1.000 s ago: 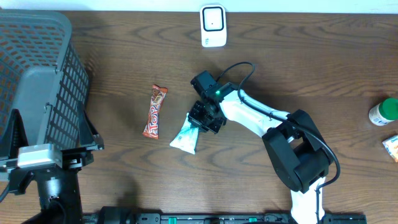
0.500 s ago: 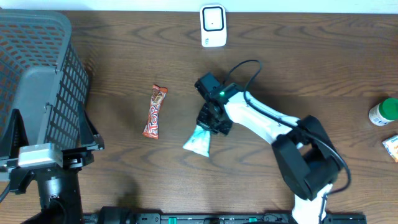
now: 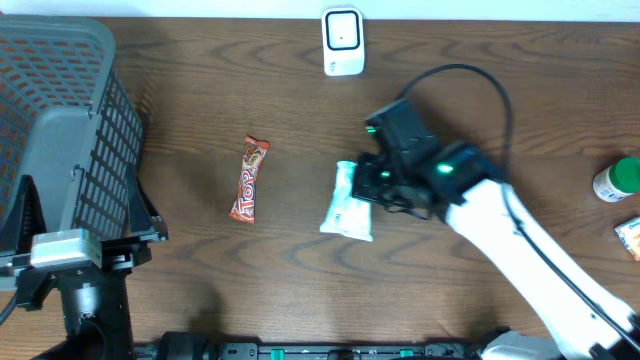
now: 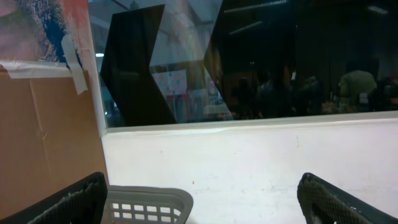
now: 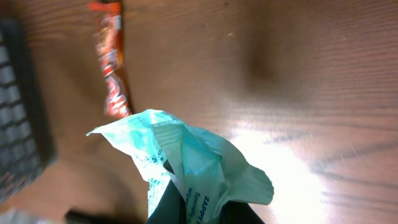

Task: Scan the item barcode
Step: 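Lift the wipes pack with the right gripper and move it right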

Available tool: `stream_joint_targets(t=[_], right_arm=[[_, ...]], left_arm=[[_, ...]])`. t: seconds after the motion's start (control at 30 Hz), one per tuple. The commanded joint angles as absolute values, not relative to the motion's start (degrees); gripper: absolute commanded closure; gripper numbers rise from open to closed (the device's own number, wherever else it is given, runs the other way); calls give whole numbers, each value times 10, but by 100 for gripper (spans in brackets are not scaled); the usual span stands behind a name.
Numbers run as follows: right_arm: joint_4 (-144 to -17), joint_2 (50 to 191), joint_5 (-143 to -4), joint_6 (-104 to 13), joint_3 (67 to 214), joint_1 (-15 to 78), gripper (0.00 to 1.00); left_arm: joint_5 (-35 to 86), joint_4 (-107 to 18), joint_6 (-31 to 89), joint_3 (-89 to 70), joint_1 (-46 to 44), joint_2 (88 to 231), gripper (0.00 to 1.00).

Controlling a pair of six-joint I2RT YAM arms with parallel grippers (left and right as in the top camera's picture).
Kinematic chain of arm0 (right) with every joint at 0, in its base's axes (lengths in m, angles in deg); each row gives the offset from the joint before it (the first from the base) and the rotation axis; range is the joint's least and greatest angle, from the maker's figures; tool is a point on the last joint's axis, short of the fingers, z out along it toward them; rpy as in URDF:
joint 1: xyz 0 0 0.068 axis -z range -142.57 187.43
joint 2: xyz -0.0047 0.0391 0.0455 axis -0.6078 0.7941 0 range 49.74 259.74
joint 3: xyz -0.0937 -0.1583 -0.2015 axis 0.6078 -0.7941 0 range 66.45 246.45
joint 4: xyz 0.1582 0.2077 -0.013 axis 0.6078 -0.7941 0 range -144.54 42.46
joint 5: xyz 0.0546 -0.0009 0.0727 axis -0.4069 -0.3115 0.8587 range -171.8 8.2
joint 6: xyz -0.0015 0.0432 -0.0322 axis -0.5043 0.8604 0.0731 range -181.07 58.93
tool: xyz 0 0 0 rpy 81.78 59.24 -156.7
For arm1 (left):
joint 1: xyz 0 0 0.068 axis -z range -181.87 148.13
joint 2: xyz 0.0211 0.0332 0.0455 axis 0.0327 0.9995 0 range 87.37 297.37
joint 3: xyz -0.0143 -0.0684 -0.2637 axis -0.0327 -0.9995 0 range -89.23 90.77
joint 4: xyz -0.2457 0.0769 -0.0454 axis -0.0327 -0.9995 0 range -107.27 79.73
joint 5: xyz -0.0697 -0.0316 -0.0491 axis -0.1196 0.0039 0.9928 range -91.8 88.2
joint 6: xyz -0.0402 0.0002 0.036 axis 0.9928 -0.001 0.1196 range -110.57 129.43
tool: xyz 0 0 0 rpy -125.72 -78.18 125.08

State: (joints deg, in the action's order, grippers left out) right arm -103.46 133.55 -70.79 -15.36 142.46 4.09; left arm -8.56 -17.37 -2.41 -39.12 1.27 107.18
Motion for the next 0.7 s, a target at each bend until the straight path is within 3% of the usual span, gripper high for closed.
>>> stream_joint_targets(t=[0.0,0.43,0.67], right_arm=[[-1064,1295,-662,-210,1425,76,99],[-1119,1252,-658,-216,1425,131,99],[-1046,1252,-886,-286,1425,111,99]], left_arm=[[-83,-171,-21,-395,10,1066,2],[-83,-171,-21,-395,10,1066,2],[-83,-171,-21,-395,10,1066,2]])
